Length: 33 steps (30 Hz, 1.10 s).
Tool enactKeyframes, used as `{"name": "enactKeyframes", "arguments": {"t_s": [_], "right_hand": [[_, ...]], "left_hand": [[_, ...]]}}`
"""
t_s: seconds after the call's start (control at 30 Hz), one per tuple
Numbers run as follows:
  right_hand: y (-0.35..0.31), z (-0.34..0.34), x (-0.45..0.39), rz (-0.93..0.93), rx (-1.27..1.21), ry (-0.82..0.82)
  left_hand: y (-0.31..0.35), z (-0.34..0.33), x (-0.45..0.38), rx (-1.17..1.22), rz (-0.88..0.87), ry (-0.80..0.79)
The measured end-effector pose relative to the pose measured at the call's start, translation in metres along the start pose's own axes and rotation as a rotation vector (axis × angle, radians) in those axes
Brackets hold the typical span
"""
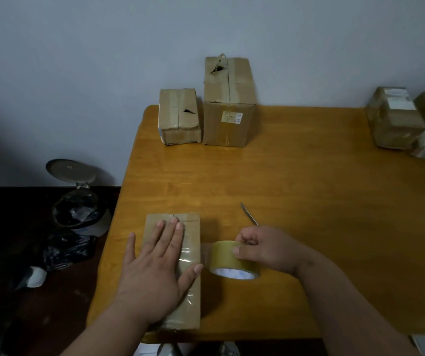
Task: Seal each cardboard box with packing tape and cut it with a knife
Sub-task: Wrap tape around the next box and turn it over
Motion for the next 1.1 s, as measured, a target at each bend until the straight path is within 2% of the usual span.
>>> {"name": "enactKeyframes", "arguments": {"t_s": [0.07, 0.1, 0.17, 0.33, 0.4, 0.47, 0.57, 0.67, 0.73, 0.9, 1.0, 1.1], "right_hand": [[0.017, 0.005, -0.002, -0.035, 0.164, 0.010], [0.027, 0.006, 0.000, -0.077, 0.171, 0.017], [0.039, 0.006, 0.002, -0.134, 0.105, 0.038], [0.033, 0.018, 0.003, -0.097, -0.064, 0.076], [0.028, 0.026, 0.003, -0.073, -0.041, 0.079], [0.026, 0.030, 0.000, -0.046, 0.033, 0.075], [0.022, 0.032, -0.005, -0.020, 0.126, 0.060], [0.028, 0.035, -0.009, -0.038, 0.204, 0.040], [0.032, 0.036, -0.012, -0.037, 0.253, 0.028], [0.028, 0.043, -0.029, 0.079, 0.473, 0.070], [0.010, 0.043, -0.049, 0.204, 0.570, 0.117], [-0.011, 0.047, -0.068, 0.348, 0.556, 0.252]], "left_hand": [[-0.001, -0.002, 0.001, -0.005, 0.004, -0.026], [0.000, -0.002, 0.000, 0.003, 0.005, -0.034], [0.000, -0.002, 0.000, 0.013, 0.019, -0.047], [0.005, 0.016, -0.007, 0.012, 0.050, -0.034], [0.021, 0.030, -0.019, 0.032, -0.020, -0.013], [0.052, 0.034, -0.035, 0.071, -0.177, -0.028], [0.099, 0.024, -0.057, 0.183, -0.331, -0.173], [0.125, 0.004, -0.070, 0.185, -0.355, -0.411], [0.132, -0.006, -0.076, 0.124, -0.364, -0.509], [0.125, -0.016, -0.093, 0.189, -0.251, -0.621], [0.110, -0.017, -0.101, 0.366, -0.108, -0.650], [0.093, -0.012, -0.114, 0.664, 0.131, -0.610]]}}
Point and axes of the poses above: each hand's wrist, its own x-axis away from the middle knuckle, its own z-axis out of the back of the hand, y = z × x, the point moved 10 cm from there along -x, towards the middle knuckle, and after that the axes turned 12 degrees about y, right-handed, at the moved point
